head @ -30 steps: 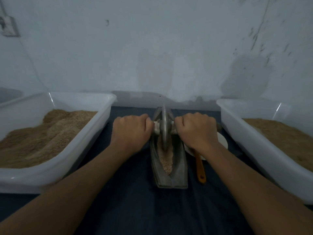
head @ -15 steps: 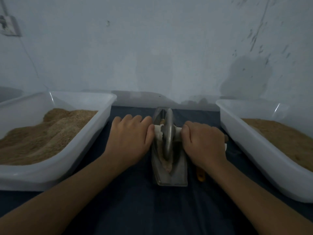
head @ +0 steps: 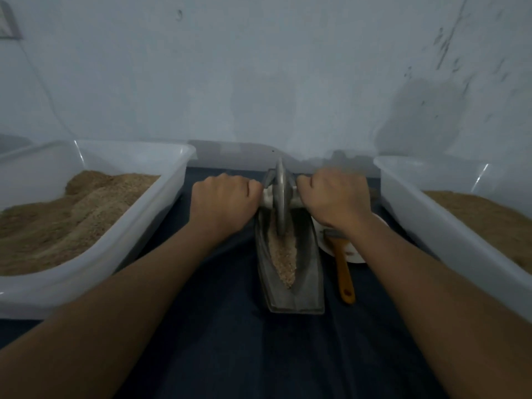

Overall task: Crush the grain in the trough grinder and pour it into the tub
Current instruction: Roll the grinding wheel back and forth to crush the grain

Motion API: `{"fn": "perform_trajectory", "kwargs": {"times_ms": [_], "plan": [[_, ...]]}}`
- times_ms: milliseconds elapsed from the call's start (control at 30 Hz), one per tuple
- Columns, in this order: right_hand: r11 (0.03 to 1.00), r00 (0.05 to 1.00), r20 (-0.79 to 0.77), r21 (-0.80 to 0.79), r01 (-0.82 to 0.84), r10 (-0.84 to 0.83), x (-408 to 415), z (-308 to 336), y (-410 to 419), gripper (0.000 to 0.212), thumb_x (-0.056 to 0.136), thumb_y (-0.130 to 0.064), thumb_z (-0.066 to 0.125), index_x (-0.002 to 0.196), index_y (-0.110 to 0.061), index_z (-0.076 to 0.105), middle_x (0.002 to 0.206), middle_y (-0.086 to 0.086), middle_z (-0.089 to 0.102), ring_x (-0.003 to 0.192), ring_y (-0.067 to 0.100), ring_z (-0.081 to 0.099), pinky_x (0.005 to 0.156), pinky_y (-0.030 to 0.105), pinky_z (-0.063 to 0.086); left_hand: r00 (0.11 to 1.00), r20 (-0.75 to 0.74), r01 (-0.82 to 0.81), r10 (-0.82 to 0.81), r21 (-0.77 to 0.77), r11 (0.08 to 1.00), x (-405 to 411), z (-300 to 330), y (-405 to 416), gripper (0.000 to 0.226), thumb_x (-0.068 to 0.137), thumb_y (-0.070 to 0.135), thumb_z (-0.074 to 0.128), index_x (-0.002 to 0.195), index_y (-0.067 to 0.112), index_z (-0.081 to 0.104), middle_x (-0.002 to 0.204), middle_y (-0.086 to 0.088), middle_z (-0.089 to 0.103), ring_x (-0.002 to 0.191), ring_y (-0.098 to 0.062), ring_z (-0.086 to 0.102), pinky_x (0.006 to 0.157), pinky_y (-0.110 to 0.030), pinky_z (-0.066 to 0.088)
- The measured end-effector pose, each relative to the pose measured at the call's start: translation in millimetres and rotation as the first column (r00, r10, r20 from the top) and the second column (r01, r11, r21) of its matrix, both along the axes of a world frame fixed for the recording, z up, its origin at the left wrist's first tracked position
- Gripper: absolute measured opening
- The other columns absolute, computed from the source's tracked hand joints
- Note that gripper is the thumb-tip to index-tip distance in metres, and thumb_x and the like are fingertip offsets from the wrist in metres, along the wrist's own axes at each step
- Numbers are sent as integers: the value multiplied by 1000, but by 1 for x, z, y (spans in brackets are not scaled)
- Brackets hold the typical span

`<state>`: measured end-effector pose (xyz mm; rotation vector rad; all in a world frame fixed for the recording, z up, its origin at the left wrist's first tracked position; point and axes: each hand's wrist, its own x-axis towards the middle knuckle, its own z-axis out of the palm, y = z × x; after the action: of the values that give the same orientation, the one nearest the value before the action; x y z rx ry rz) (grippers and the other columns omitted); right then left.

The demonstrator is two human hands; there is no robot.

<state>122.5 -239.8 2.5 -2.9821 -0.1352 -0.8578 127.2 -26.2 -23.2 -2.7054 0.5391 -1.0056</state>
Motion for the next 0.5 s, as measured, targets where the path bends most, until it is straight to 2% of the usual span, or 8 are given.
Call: {"fn": "perform_trajectory", "kwargs": {"times_ms": [67, 133, 200, 233, 300, 367, 500], "plan": [[1000, 999, 51, -12, 0, 1, -10, -6, -1, 56, 97, -46, 20, 62, -16, 53, 60, -1, 50, 55, 18, 42, 54, 33, 24, 1000, -1, 4, -4, -30, 1000, -13, -1, 0, 21, 97, 23, 26, 79, 19, 36, 67, 3, 35, 58, -21, 37, 51, -30, 21], [1000, 994, 109, -20, -23, 25, -25, -13, -2, 50, 95, -41, 25, 58, -17, 48, 55, -3, 44, 52, 19, 41, 52, 32, 23, 1000, 14, -17, 19, -100, 995, -27, -1, 0, 35, 94, 34, 9, 79, 22, 38, 64, 6, 35, 55, -20, 36, 53, -31, 19], [995, 986, 152, -72, -63, 73, -43, -18, -4, 43, 97, -31, 30, 58, -19, 41, 53, -7, 37, 47, 16, 36, 50, 30, 21, 999, 42, -6, 16, -211, 977, -42, 1, -1, 36, 96, 39, 12, 75, 25, 38, 61, 7, 39, 54, -20, 36, 57, -34, 21], [995, 984, 157, -72, -72, 83, -51, -18, -4, 41, 96, -32, 25, 59, -22, 38, 53, -8, 36, 47, 14, 34, 50, 30, 19, 998, 56, 6, 7, -238, 971, -51, 0, 0, 35, 98, 38, 16, 74, 25, 38, 61, 7, 41, 54, -20, 37, 59, -35, 22], [994, 979, 170, -20, -107, 108, -67, -17, -3, 41, 97, -37, 18, 63, -24, 37, 55, -9, 36, 48, 14, 35, 51, 34, 23, 996, 81, 44, -24, -253, 966, -67, -3, 4, 31, 100, 37, 21, 77, 26, 37, 65, 6, 42, 58, -21, 37, 61, -36, 23], [992, 968, 218, -42, -119, 126, -80, -17, -1, 40, 100, -35, 21, 68, -23, 41, 58, -10, 35, 51, 16, 36, 54, 36, 30, 995, 90, 65, -43, -257, 964, -78, -6, 9, 26, 102, 37, 22, 82, 27, 36, 70, 6, 42, 63, -21, 35, 63, -37, 22], [991, 950, 290, -103, -91, 117, -86, -20, 1, 36, 103, -31, 28, 71, -22, 43, 61, -7, 36, 53, 18, 33, 57, 36, 25, 992, 112, 89, -60, -276, 957, -83, -13, 12, 22, 103, 35, 25, 85, 27, 33, 76, 6, 39, 68, -19, 31, 66, -37, 19]]}}
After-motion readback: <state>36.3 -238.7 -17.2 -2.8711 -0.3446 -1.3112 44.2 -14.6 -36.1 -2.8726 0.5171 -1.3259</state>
